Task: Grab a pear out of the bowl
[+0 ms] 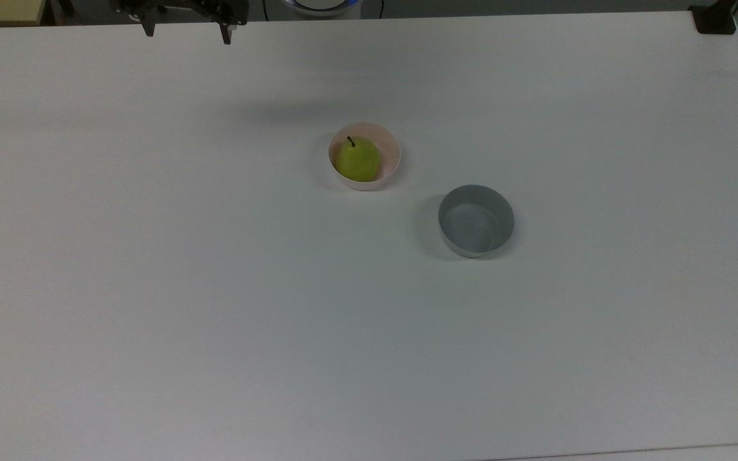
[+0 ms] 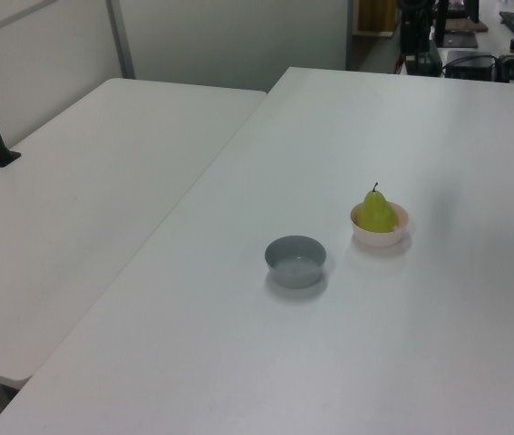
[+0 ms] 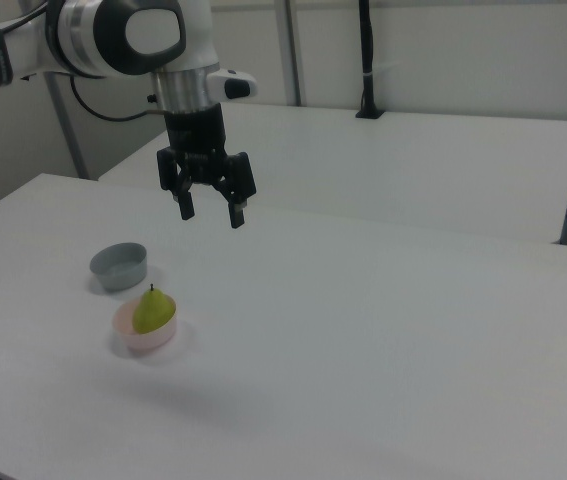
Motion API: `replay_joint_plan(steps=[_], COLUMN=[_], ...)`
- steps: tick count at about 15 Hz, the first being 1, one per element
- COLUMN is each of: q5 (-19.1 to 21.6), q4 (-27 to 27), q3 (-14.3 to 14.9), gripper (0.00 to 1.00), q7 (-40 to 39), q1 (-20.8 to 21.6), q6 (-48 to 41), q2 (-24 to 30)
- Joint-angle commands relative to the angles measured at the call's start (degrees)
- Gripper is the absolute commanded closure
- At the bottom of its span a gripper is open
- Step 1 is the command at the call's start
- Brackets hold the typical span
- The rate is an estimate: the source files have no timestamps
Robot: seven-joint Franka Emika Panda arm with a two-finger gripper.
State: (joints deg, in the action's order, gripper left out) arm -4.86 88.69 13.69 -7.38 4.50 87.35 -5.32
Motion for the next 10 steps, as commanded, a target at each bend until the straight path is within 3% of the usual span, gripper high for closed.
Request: replay_joint_plan(steps=[1, 10], q5=[-0.3, -0.1], q4=[-0.3, -0.3], q3=[0.0, 0.1], gripper=[0.0, 0.0], q7=[0.4, -0.4], q1=[0.0, 0.0], q6=[0.1, -0.7], q2=[0.2, 0.1])
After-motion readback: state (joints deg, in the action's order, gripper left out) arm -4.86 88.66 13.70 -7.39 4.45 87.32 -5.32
